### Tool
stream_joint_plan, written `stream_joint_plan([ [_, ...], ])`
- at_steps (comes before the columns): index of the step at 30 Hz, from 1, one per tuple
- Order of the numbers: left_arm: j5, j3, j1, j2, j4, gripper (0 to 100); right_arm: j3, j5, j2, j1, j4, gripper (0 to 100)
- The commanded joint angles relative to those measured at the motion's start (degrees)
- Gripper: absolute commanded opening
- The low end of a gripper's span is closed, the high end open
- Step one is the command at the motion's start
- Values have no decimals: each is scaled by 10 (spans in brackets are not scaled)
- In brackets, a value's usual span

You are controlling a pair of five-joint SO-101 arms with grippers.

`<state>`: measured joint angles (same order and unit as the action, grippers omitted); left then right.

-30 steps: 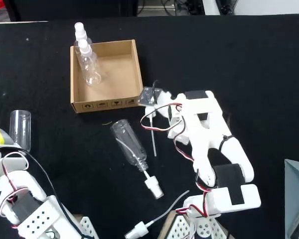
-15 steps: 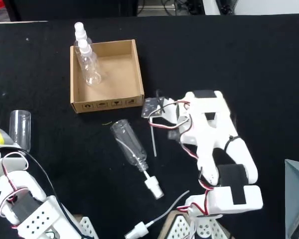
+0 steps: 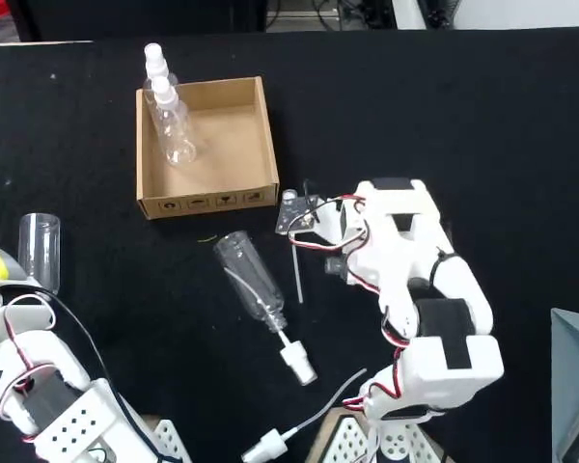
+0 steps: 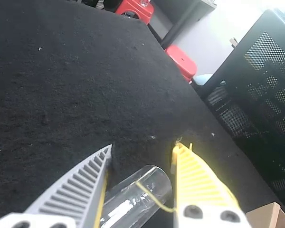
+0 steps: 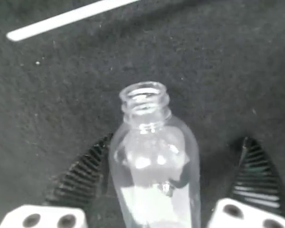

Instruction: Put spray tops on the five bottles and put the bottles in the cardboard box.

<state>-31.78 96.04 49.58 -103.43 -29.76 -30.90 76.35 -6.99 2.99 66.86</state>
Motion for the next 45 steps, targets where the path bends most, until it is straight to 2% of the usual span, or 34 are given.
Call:
stream_joint_plan([
  [1, 5, 15, -9, -8, -2, 184, 48, 4, 3, -22, -4, 232],
  [5, 5, 15, -9, -8, -2, 184, 56, 1, 9, -23, -1, 117],
  [14, 5, 15, -9, -8, -2, 184, 58, -90, 49, -19, -1, 123],
  [24, 5, 15, -9, -8, -2, 184, 57, -252, 116, -18, -2, 123],
  [38, 5, 15, -9, -7, -2, 184, 56, -389, 183, -18, -1, 123],
  [45, 5, 15, -9, -7, -2, 184, 56, -483, 238, -18, -2, 123],
])
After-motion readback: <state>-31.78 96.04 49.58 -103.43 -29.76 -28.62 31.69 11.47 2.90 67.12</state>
